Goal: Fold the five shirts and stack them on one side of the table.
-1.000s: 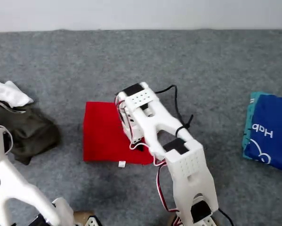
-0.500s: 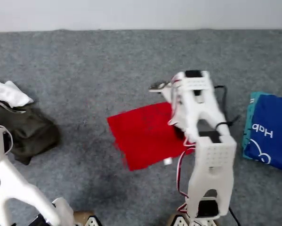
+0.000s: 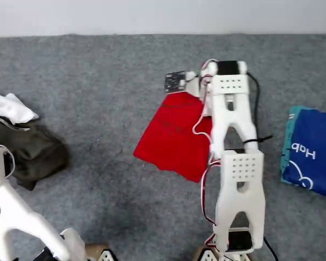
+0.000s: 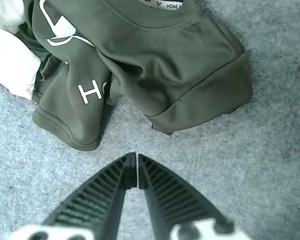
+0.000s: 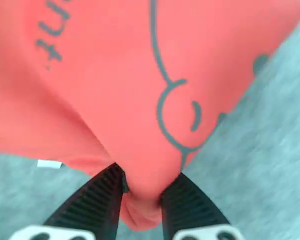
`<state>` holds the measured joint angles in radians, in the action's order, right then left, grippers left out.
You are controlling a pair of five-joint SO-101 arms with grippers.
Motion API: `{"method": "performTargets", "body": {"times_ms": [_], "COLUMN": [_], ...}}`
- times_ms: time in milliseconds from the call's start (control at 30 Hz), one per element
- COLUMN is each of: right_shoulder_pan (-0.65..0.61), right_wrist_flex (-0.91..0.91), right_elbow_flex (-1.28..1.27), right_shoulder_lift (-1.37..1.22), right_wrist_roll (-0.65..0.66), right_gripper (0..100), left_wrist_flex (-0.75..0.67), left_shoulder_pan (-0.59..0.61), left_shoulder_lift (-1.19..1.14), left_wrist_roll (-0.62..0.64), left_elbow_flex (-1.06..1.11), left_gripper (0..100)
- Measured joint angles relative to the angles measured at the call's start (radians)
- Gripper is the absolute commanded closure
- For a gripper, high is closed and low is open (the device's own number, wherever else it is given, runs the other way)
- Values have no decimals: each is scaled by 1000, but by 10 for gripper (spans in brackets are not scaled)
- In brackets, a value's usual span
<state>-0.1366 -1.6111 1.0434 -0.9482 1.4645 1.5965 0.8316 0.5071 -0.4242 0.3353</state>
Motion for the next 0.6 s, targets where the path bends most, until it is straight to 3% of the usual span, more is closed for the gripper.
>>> {"method": "performTargets", "body": {"times_ms": [200,600], "right_shoulder_pan": [-11,-11], "right_wrist_flex": [-49,-146], "right_elbow_flex": [187,457], "right_shoulder_lift": [-49,-49], "right_wrist_roll": [-86,-776], "right_gripper": [779,775], "left_wrist_flex": [0,-2], "left_shoulder_pan": [-3,-107], "left_shoulder_lift": [0,0], "left_wrist_roll": [0,0], "left_elbow_flex": [0,0], "left_gripper": [982,983]}}
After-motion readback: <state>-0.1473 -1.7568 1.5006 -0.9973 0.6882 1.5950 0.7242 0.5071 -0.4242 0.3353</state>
